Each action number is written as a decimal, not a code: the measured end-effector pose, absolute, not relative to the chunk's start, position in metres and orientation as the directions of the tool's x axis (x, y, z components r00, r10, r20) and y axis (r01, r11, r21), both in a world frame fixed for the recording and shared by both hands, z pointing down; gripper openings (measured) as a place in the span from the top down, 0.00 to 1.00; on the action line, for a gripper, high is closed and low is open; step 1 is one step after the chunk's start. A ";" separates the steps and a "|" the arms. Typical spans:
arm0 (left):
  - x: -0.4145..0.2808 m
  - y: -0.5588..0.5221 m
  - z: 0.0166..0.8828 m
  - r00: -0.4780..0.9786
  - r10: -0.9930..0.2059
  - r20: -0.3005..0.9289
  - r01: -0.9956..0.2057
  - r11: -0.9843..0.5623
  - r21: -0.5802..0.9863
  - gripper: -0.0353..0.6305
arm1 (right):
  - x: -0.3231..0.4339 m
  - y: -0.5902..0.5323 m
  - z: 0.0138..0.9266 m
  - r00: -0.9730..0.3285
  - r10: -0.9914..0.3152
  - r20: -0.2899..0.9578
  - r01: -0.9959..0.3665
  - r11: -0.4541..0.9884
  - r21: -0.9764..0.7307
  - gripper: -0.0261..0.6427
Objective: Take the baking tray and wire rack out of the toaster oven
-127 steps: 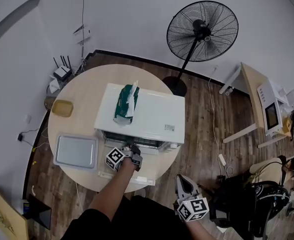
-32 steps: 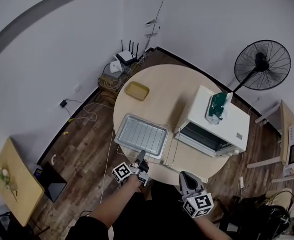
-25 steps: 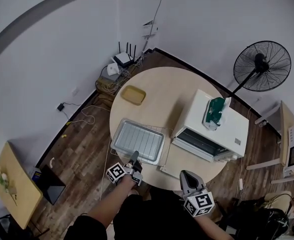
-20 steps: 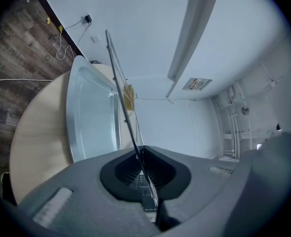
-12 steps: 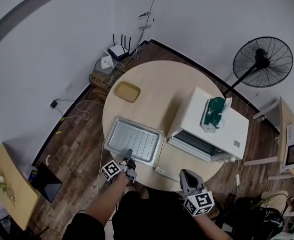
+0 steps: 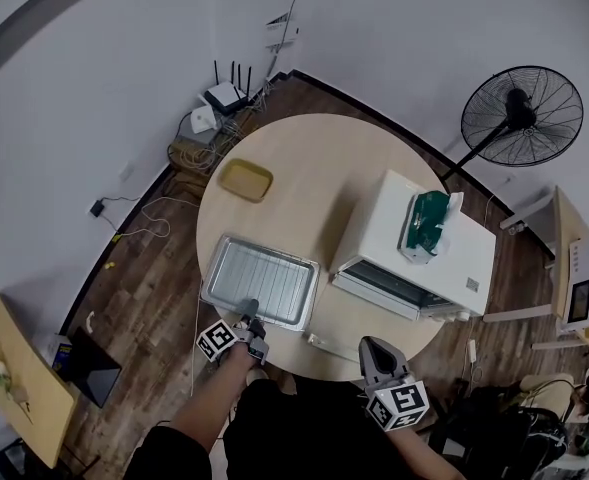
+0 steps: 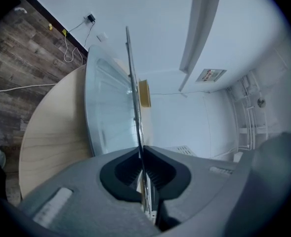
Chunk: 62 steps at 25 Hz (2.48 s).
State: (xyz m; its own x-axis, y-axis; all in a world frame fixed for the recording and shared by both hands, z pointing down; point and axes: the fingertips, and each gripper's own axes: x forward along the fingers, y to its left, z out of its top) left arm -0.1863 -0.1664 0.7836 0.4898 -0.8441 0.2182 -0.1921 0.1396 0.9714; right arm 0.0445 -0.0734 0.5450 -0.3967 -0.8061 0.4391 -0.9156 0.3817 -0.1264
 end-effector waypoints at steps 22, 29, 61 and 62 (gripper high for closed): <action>-0.198 -0.164 0.804 0.519 -0.697 0.495 -0.331 0.370 0.868 0.83 | 0.037 -0.083 0.540 -0.385 -0.828 0.408 -0.923 0.350 -0.161 0.96; -0.190 -0.161 0.806 0.525 -0.614 0.589 -0.449 0.388 0.805 0.73 | 0.039 -0.086 0.537 -0.381 -0.838 0.390 -0.924 0.340 -0.173 0.96; -0.167 -0.109 0.809 0.600 -0.031 0.799 -0.799 0.016 0.601 0.52 | 0.063 -0.086 0.524 -0.386 -0.868 0.312 -0.921 0.345 -0.180 0.96; -0.168 -0.107 0.809 0.591 -0.019 0.806 -0.806 0.000 0.591 0.52 | 0.064 -0.085 0.525 -0.385 -0.869 0.311 -0.922 0.342 -0.184 0.96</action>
State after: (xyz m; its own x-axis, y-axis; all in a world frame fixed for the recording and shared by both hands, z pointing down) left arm -0.1678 -0.1072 0.8093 0.5913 -0.0188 0.8062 -0.8064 0.0004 0.5914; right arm 0.0639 -0.0851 0.5246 -0.3846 -0.8692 0.3108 -0.9216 0.3421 -0.1836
